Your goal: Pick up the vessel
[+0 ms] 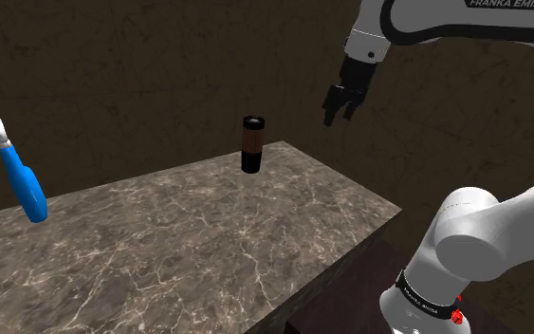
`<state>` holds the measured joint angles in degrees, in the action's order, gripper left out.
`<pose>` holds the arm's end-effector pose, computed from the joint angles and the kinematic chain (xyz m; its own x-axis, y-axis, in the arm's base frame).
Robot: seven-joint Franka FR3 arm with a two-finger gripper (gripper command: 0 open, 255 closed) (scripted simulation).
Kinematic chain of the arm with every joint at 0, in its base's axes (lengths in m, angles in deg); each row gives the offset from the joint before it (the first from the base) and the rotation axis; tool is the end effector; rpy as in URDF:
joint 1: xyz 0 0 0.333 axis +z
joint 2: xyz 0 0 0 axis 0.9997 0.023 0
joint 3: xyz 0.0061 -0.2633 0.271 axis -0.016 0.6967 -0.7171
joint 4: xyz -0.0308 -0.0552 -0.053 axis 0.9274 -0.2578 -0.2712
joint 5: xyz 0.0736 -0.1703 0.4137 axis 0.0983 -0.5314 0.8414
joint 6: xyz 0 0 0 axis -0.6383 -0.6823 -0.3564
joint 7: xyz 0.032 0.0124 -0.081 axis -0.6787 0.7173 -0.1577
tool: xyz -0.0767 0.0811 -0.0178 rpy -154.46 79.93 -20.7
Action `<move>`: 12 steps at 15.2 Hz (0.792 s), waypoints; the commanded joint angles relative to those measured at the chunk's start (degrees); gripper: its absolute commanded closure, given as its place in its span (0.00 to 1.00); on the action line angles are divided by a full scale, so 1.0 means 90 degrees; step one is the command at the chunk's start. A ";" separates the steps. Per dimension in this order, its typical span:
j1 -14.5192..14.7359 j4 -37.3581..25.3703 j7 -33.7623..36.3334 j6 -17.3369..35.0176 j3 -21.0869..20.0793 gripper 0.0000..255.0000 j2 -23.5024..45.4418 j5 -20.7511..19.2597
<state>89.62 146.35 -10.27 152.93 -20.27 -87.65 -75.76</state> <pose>0.3491 -0.0233 0.6464 0.9812 -0.1233 0.1483 -0.1289 -0.9913 0.0283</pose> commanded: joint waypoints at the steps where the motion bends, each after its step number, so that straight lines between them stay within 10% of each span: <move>1: 0.0000 0.0000 0.0000 0.0000 0.0000 0.00 0.0000 0.0000; 12: 0.0105 -0.2295 0.0230 0.0335 -0.0020 0.00 0.3174 0.0299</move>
<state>90.50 128.07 -8.28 155.87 -20.49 -62.01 -73.33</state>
